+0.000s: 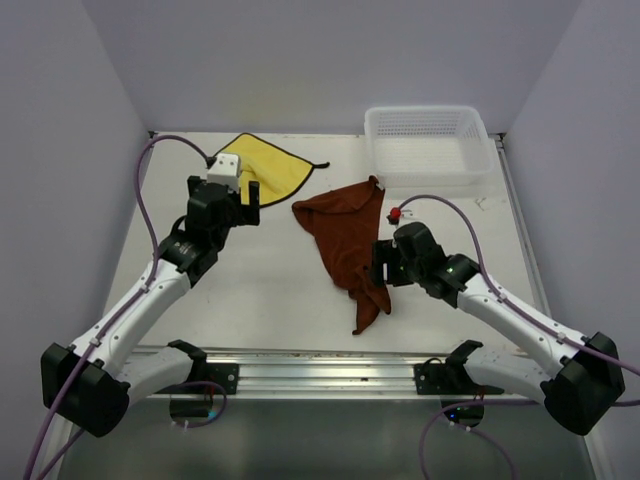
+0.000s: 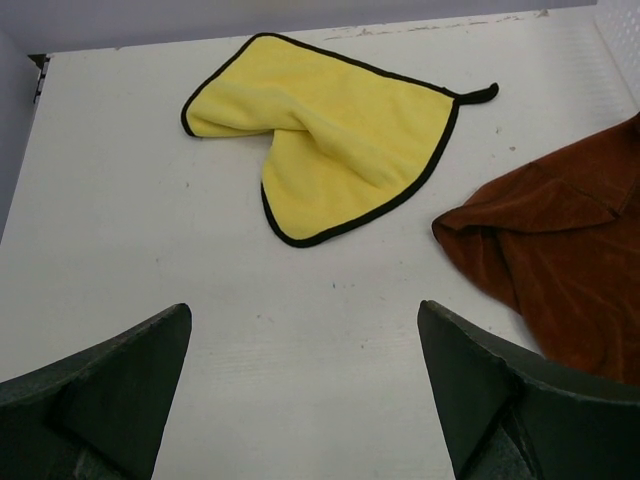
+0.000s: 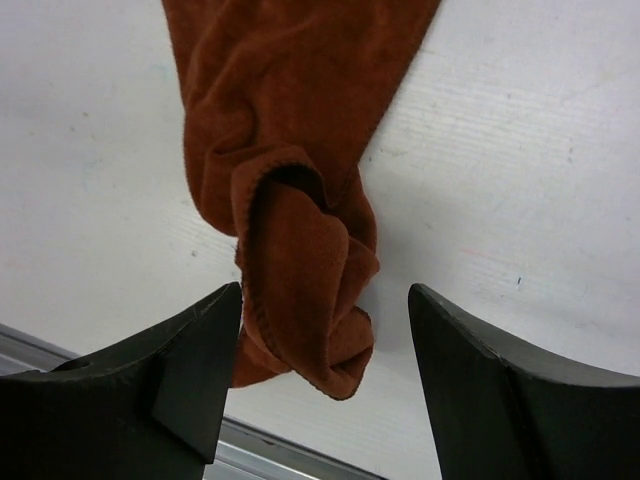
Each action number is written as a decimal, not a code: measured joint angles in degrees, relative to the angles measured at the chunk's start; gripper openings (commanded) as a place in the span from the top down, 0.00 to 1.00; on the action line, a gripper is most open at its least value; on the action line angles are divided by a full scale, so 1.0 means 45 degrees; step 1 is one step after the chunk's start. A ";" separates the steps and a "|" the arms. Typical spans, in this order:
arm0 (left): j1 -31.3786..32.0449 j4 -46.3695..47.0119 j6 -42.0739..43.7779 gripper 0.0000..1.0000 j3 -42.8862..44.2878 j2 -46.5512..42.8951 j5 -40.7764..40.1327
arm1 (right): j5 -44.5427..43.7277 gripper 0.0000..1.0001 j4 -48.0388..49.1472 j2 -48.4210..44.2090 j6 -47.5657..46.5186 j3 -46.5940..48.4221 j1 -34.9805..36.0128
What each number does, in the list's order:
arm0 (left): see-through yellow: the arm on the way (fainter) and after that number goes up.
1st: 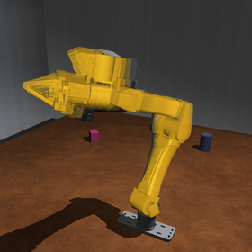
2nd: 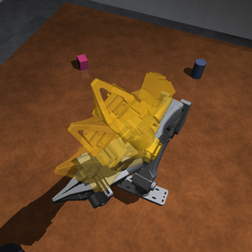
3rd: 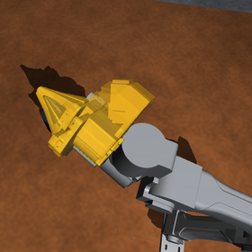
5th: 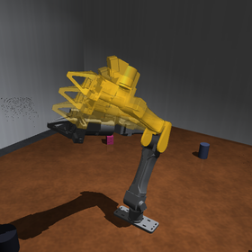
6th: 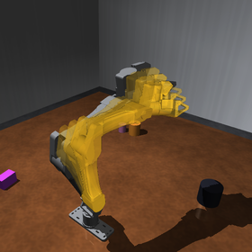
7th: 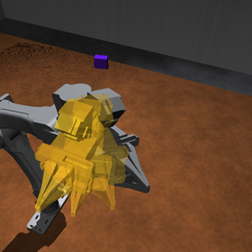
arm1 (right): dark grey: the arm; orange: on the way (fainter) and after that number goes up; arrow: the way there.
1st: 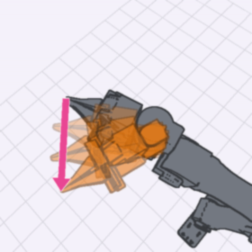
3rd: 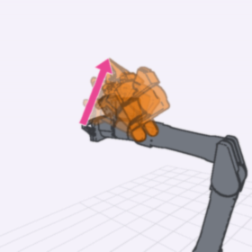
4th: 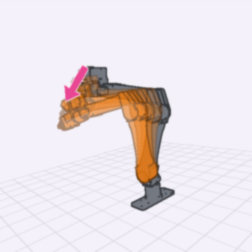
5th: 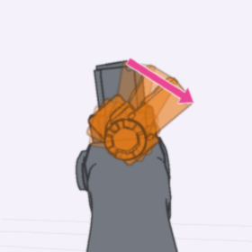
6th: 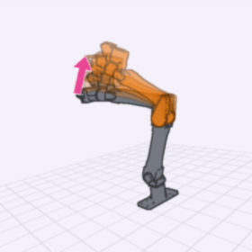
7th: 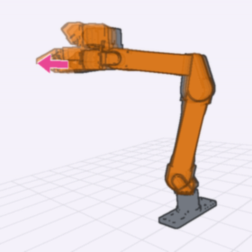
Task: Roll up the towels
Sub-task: Flatten the towel
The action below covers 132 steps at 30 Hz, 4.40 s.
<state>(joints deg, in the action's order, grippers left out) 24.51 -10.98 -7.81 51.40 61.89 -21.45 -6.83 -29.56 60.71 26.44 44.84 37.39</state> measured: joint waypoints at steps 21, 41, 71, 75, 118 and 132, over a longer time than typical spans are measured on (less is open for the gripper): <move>0.0005 -0.1671 -0.0733 0.01 0.1530 -0.1744 0.0525 | 0.3347 1.00 0.6324 0.6028 0.3750 0.1506 0.2579; 0.0005 -0.4012 -0.2200 0.00 -0.0209 -0.4012 0.0253 | 0.4352 0.42 0.6722 1.2016 0.5158 0.7689 0.2409; 0.0903 -0.1224 -0.5328 0.30 -0.3060 0.0471 0.4323 | 0.4852 0.49 0.4104 0.4065 0.2118 0.1622 -0.3191; 0.1613 -0.1151 -0.5761 0.32 -0.3269 0.0826 0.4046 | 0.5139 0.49 0.4221 0.4065 0.2132 0.1447 -0.3589; 0.2419 -0.3143 -0.6295 1.00 -0.1763 0.1462 -0.2914 | 0.5765 0.62 0.4478 0.4342 0.2361 0.1171 -0.4075; 0.2419 -0.3055 -0.4328 1.00 -0.1399 0.0117 -0.2288 | 0.6921 0.57 0.4964 0.4323 0.2123 0.0986 -0.3551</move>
<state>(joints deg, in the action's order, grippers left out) 35.40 -24.73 -27.29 45.10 62.41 -31.75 24.32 -7.22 80.16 35.99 49.28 21.41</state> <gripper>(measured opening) 0.012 0.410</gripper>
